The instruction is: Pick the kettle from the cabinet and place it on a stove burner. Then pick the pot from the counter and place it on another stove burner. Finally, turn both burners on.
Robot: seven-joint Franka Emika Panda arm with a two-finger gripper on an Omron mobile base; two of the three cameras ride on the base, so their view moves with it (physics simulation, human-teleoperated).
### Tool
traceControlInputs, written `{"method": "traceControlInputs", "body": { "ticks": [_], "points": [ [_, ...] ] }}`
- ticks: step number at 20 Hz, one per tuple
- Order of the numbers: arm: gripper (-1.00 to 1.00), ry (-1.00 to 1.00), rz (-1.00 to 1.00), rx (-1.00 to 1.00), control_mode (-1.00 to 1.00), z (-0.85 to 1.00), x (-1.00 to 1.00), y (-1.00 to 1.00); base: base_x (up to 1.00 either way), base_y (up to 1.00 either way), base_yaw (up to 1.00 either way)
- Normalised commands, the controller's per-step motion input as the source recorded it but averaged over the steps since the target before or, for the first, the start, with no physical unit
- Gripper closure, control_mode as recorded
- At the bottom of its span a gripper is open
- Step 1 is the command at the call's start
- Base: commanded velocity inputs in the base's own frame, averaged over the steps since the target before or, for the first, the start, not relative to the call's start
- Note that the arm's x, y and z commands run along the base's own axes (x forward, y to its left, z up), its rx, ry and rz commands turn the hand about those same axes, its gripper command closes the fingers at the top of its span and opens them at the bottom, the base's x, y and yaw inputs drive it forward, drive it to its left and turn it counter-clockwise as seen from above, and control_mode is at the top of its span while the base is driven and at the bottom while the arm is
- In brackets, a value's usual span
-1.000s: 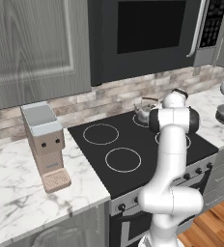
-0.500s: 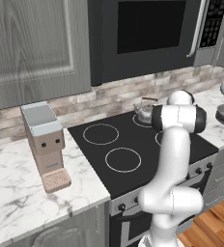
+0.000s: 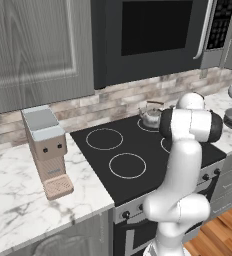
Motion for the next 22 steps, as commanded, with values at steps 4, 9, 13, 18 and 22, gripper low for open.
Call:
{"method": "traceControlInputs", "body": {
  "ticks": [4,9,13,18,22],
  "points": [
    [-1.00,-0.18,0.00,-0.16,-1.00,0.47,-0.44,0.13,0.00,0.00,0.00],
    [-1.00,-0.12,0.00,-0.14,-1.00,0.50,-0.34,0.04,0.00,0.00,0.00],
    [-1.00,-0.01,-0.01,-0.14,-1.00,0.52,-0.41,0.00,0.00,0.00,0.00],
    [-1.00,0.00,-0.02,-0.16,-1.00,0.52,-0.49,0.00,0.00,0.00,0.00],
    [-1.00,0.01,-0.06,-0.17,-1.00,0.48,-0.60,0.00,0.00,0.00,0.00]
  ]
}}
